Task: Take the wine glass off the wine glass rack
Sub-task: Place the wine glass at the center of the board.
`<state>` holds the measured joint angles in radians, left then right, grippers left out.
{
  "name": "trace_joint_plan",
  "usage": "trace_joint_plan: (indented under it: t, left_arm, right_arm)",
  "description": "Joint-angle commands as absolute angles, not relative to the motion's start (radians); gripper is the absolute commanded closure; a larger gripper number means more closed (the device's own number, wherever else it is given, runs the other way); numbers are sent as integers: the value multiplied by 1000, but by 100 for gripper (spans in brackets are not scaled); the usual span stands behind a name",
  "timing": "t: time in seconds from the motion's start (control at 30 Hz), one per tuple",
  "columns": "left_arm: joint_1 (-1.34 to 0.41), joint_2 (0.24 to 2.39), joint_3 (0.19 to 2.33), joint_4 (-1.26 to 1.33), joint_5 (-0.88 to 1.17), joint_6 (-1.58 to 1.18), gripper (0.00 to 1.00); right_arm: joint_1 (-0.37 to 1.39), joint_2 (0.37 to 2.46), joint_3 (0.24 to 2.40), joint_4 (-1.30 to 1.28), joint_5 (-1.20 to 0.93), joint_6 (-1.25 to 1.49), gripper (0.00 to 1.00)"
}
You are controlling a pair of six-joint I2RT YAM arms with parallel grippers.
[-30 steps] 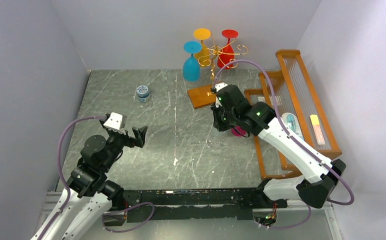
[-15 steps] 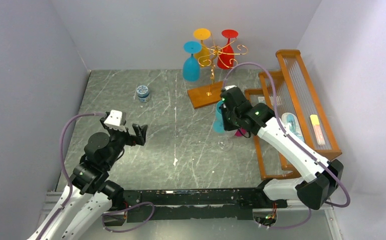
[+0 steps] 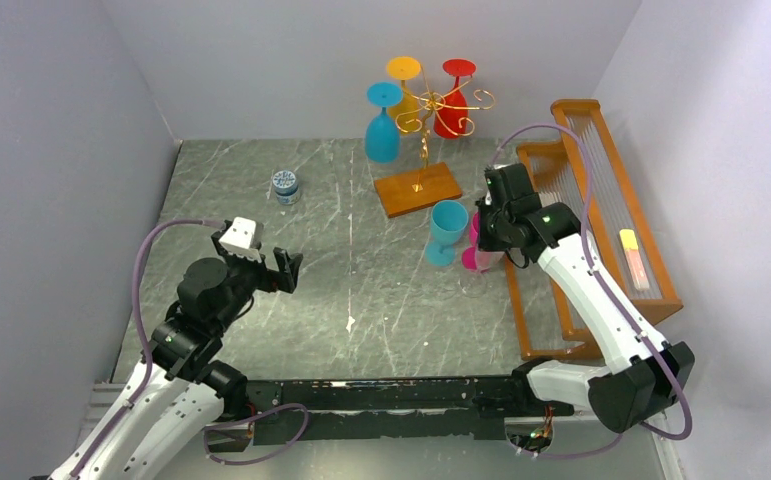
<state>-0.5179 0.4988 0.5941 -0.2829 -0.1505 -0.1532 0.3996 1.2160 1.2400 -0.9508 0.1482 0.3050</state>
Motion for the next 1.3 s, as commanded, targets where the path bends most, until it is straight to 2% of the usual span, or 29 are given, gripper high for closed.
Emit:
trace_joint_plan:
  t: [0.0,0.37,0.87,1.13,1.27]
  left_arm:
    - [-512,495,614,-283,-121,-142,3]
    - [-512,493,610,-277,-98,-133,3]
    - [-512,499,611,-276,-86,-131,3]
    - [-512,497,608,-273,-80,-129,3]
    - [-512,498,609,-273,-83,-129,3]
  right_arm:
    - [373,1209,1263,-967,126,284,100]
    - [346,1208,1255,-995,167,272,100]
    - [324,1252,1279,-1003,92,238,100]
    - [325,1282,1268,-994,143,225,100]
    - [325,1279,1279,-994,131,222,90]
